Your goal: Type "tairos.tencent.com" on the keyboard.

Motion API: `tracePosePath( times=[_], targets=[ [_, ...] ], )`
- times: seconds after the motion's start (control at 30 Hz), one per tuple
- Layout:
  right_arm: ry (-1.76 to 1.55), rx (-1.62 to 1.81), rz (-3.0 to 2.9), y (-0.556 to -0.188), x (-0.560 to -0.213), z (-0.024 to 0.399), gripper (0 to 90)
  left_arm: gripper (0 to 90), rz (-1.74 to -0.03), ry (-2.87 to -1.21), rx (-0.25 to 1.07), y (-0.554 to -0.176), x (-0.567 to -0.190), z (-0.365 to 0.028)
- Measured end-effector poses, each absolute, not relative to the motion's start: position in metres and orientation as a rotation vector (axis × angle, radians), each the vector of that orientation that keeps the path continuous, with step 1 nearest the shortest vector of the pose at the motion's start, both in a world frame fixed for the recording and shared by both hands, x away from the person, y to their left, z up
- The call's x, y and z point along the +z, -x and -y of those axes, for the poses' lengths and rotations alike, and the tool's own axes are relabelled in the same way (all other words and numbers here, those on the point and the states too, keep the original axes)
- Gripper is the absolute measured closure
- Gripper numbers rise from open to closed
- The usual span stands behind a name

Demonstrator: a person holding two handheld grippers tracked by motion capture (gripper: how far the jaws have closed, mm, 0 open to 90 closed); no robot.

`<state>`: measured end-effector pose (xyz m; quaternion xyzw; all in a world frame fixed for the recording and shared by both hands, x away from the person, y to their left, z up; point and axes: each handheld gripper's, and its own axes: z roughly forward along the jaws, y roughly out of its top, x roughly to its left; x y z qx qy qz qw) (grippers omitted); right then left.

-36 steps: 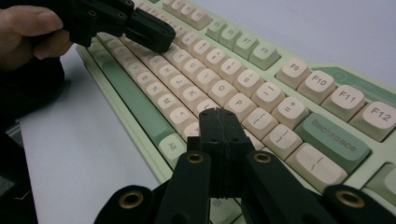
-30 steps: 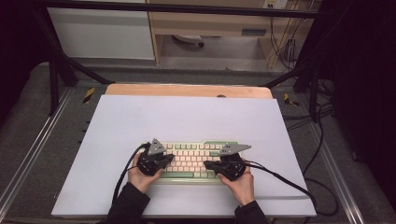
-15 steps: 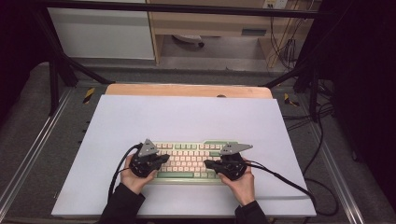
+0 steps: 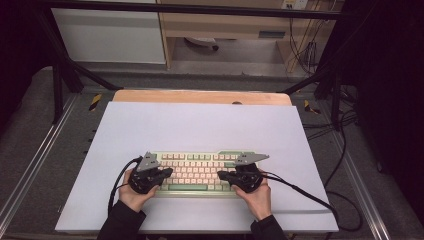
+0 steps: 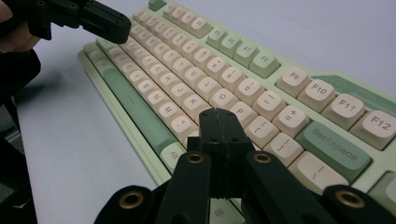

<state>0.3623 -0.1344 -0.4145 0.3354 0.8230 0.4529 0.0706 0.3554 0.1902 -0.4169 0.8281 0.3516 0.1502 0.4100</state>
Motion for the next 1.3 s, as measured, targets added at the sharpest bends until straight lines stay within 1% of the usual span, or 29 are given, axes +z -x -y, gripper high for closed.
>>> tracePosePath(
  times=[0.43,0.7,1.3],
  targets=[
    [-0.987,1.347,-2.521,-0.363,-0.421,0.117,90.0,90.0,-0.904,-2.063,0.371,-0.352,-0.419,-0.205],
    [-0.99,1.324,-2.541,-0.364,-0.428,0.113,90.0,90.0,-0.915,-2.059,0.368,-0.353,-0.42,-0.21],
    [-0.979,1.296,-2.555,-0.364,-0.436,0.11,90.0,90.0,-0.914,-2.06,0.367,-0.354,-0.422,-0.208]
  ],
)
